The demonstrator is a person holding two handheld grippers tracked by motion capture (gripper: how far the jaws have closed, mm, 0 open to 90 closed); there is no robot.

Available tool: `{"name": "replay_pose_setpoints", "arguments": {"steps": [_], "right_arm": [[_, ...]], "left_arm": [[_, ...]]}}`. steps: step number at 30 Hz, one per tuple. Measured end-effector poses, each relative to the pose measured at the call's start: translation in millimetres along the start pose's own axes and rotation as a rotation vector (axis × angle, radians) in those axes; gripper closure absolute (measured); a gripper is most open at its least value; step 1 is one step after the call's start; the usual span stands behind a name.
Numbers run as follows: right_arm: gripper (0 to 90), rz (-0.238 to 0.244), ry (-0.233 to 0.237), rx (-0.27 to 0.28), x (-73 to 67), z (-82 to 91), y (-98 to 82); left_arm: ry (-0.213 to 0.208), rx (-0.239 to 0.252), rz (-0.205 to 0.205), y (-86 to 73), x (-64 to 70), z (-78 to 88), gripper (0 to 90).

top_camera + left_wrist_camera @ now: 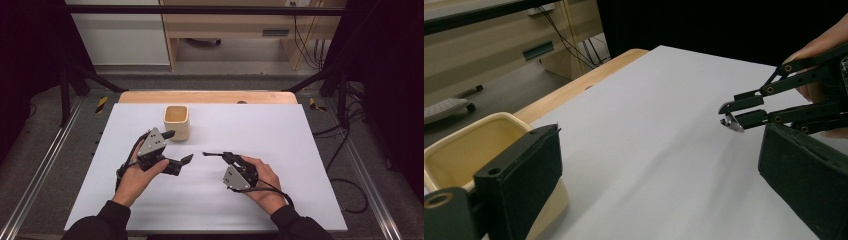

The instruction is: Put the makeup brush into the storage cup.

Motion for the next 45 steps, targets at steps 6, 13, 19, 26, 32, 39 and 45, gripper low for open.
{"name": "replay_pose_setpoints", "arguments": {"steps": [6, 13, 19, 26, 32, 39, 45], "right_arm": [[83.5, -0.076, 0.002, 0.024, 6.8, 1.1, 2.0], [83.5, -0.136, 0.013, 0.044, 11.3, 0.5, 2.5], [83.5, -0.177, 0.023, 0.068, 14.3, 1.5, 7.3], [83.5, -0.244, 0.052, 0.104, 21.0, 2.0, 16.2], [83.5, -0.297, 0.079, 0.136, 28.4, 3.6, 24.8], [83.5, -0.38, 0.119, 0.194, 37.0, 5.1, 32.9], [83.5, -0.445, 0.166, 0.232, 42.7, 4.4, 37.2]], "left_arm": [[0.009, 0.012, 0.009, -1.3, -1.8, 2.4, 3.6], [0.02, 0.02, 0.02, -4.4, -2.8, 3.2, 3.4], [0.025, 0.031, 0.031, -6.4, -3.3, 3.7, 3.4], [0.027, 0.05, 0.036, -8.3, -3.1, 5.4, 3.4], [0.023, 0.061, 0.039, -9.5, -2.4, 6.7, 3.4], [0.028, 0.069, 0.031, -12.6, -0.4, 7.6, 3.4], [0.053, 0.084, 0.01, -15.1, 0.9, 10.6, 3.4]]}}
Point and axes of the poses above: each handheld gripper's, and its own axes: z roughly backward along the jaws, y roughly out of its top, x roughly to its right, the point moved 2 cm from there along -z, roughly forward along the jaws, and after that the axes turned 14 degrees about -x, right-handed, at the moved point
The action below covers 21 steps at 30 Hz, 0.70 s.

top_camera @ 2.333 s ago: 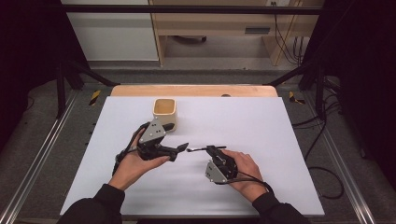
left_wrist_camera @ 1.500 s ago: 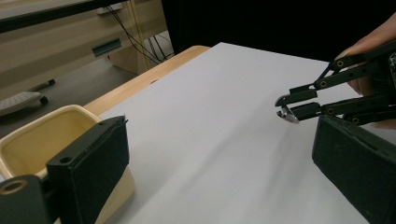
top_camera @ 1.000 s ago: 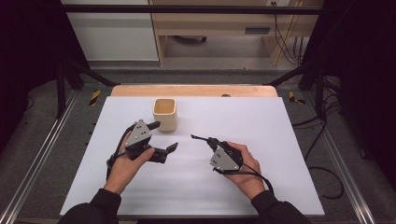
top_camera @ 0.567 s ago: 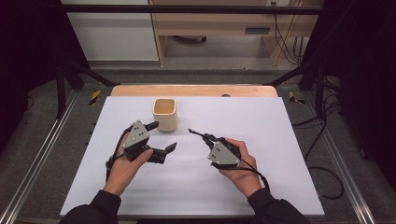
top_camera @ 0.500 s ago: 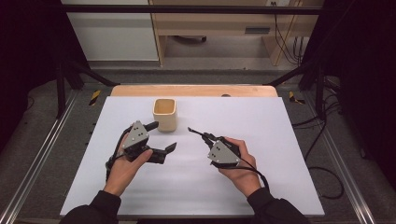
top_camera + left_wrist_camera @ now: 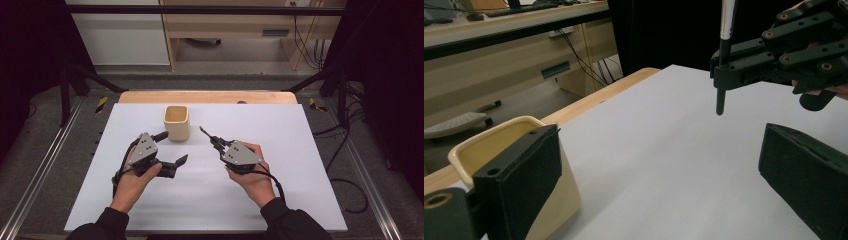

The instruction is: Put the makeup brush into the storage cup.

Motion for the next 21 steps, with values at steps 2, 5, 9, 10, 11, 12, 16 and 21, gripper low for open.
{"name": "replay_pose_setpoints", "arguments": {"steps": [2, 5, 9, 10, 11, 12, 16, 21], "right_arm": [[83.5, -0.017, 0.012, 0.008, 1.1, -0.5, 1.1], [83.5, -0.044, 0.032, 0.016, 2.2, -1.9, 1.8], [83.5, -0.054, 0.044, 0.019, 1.5, -3.8, 2.6], [83.5, -0.052, 0.045, 0.019, 1.1, -4.4, 3.0], [83.5, -0.051, 0.047, 0.018, 0.7, -4.8, 3.6], [83.5, -0.049, 0.046, 0.019, 0.4, -5.3, 4.1], [83.5, -0.052, 0.045, 0.021, -1.4, -7.5, 6.8], [83.5, -0.052, 0.049, 0.021, -4.4, -11.2, 9.9]], "left_arm": [[0.0, 0.005, 0.001, 0.0, 0.2, 0.4, 3.4], [0.0, 0.012, 0.001, -0.5, 0.1, 1.2, 3.4], [0.01, 0.037, 0.008, -3.7, 0.6, 2.0, 3.4], [0.01, 0.041, 0.014, -4.7, 0.6, 1.8, 3.4], [0.01, 0.042, 0.017, -5.5, 0.5, 1.8, 3.4], [0.011, 0.046, 0.02, -6.6, 0.6, 2.0, 3.4], [0.028, 0.082, 0.023, -8.8, 0.9, 4.7, 3.4], [0.032, 0.102, 0.03, -13.7, -0.5, 7.8, 3.4]]}}
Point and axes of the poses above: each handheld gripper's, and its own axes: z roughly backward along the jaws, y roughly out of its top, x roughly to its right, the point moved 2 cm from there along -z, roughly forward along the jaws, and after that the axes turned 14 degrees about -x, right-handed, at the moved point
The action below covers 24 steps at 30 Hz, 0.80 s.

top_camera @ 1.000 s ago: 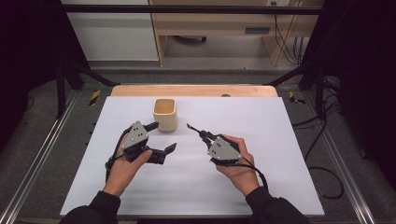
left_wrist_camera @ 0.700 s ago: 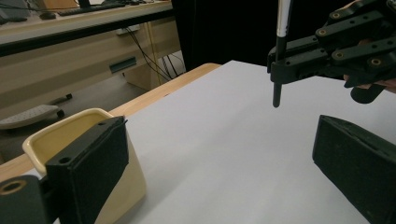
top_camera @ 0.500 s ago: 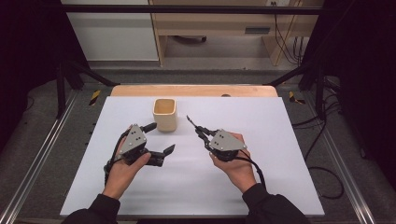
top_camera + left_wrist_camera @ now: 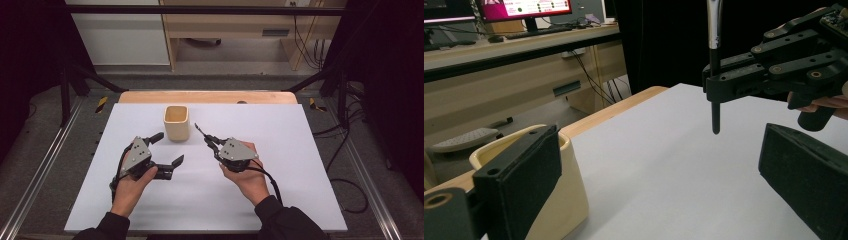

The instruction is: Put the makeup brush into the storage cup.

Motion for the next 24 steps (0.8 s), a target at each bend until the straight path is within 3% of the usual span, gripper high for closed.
{"name": "replay_pose_setpoints", "arguments": {"steps": [15, 19, 24], "right_arm": [[83.5, 0.003, -0.001, -0.015, 0.1, -4.4, 1.4], [83.5, -0.009, -0.002, -0.018, -0.1, -6.6, 0.7], [83.5, -0.014, 0.0, -0.019, -1.8, -9.4, 0.1]], "left_arm": [[0.018, 0.016, 0.013, -23.7, -17.0, 17.6, 3.3], [0.036, 0.012, 0.035, -31.2, -19.7, 22.3, 3.1], [0.079, -0.01, 0.033, -41.5, -22.7, 30.8, 2.0]]}}
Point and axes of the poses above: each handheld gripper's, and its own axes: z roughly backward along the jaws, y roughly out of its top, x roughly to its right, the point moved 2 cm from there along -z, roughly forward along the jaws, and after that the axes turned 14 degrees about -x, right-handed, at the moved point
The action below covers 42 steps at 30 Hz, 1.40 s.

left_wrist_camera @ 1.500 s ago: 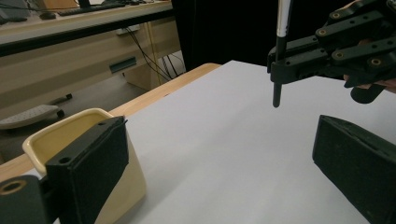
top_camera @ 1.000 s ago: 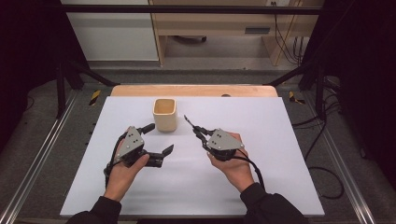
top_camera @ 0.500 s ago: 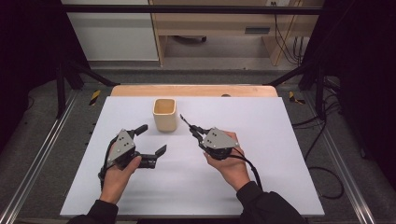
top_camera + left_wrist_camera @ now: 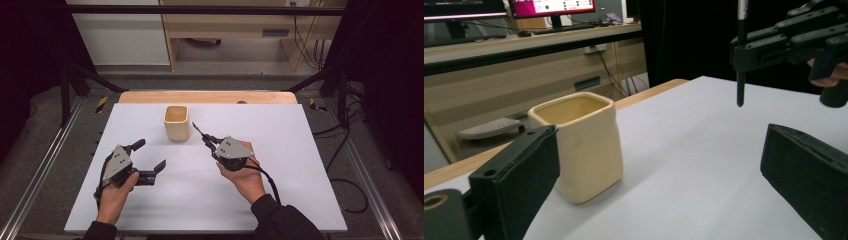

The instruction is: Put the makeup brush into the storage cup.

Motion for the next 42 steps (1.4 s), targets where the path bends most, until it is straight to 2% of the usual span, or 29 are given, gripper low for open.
{"name": "replay_pose_setpoints", "arguments": {"steps": [5, 16, 20, 24, 32, 37, 42], "right_arm": [[83.5, -0.005, 0.0, 0.003, -1.3, -1.0, -0.8], [83.5, -0.006, 0.001, 0.002, -0.8, -1.9, -0.5], [83.5, -0.029, 0.005, 0.008, 2.9, -2.9, 1.1], [83.5, -0.05, 0.012, 0.013, 6.8, -5.4, 3.5], [83.5, -0.047, 0.009, 0.025, 12.6, -8.8, 18.1], [83.5, -0.059, 0.014, 0.034, 16.2, -13.0, 25.6], [83.5, -0.064, 0.017, 0.041, 18.6, -15.1, 33.1]], "left_arm": [[0.008, -0.008, 0.003, -7.7, -1.0, 5.5, 1.7], [0.007, 0.01, 0.025, -22.1, -2.5, 7.6, 1.1], [0.009, 0.027, 0.046, -26.4, -2.6, 7.9, 1.1], [0.003, 0.03, 0.051, -29.7, -1.7, 7.6, 1.1], [0.009, 0.033, 0.05, -34.0, -2.8, 7.8, 1.1], [0.015, 0.043, 0.067, -37.9, -4.6, 8.6, 1.1], [0.021, 0.043, 0.06, -39.1, -4.8, 9.2, 1.0]]}}
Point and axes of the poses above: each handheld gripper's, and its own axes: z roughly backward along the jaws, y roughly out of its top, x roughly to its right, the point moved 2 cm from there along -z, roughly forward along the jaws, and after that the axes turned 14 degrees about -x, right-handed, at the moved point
